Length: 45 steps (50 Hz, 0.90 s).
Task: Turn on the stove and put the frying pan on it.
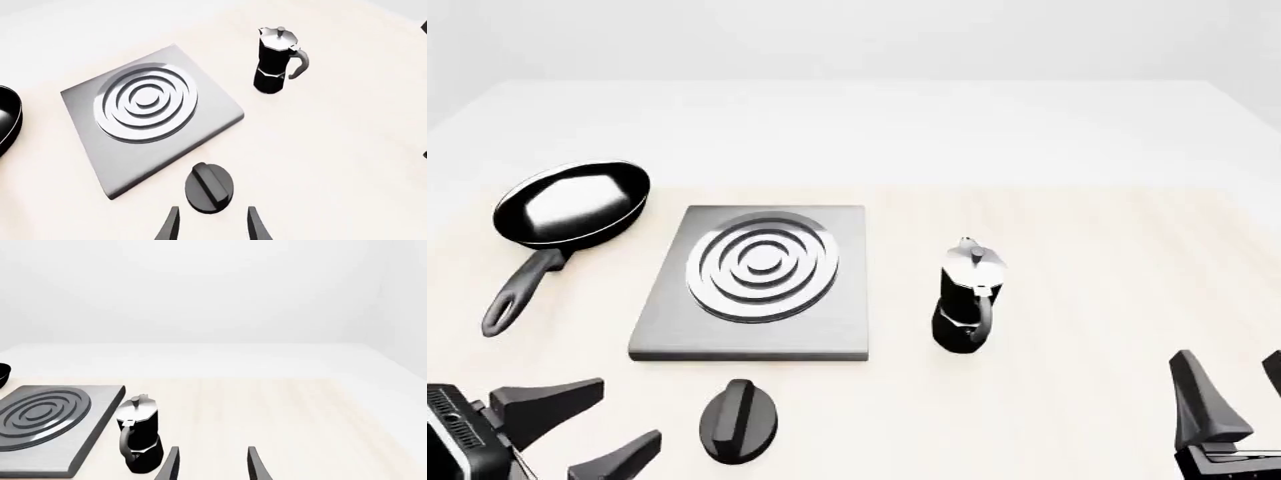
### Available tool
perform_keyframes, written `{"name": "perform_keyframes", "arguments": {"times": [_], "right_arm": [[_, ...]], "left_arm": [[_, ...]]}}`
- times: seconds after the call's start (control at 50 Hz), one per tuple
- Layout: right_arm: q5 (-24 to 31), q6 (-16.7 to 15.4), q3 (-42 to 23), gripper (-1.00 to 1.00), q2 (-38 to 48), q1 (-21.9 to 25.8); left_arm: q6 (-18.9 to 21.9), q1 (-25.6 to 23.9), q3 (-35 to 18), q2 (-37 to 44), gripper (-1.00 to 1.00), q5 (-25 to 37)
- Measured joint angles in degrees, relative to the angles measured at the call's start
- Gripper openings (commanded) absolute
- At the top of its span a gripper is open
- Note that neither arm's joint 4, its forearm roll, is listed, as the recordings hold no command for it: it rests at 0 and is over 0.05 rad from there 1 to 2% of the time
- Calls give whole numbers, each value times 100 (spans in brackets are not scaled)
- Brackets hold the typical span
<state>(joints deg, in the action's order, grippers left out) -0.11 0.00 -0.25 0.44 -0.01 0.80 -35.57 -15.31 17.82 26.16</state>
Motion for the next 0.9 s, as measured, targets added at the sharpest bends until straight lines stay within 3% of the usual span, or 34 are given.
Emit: {"name": "perform_keyframes", "arguments": {"times": [0.9], "right_arm": [[0,-1,0,100,0,0]], "left_arm": [[-437,-98,1163,2210,100,-2963]]}}
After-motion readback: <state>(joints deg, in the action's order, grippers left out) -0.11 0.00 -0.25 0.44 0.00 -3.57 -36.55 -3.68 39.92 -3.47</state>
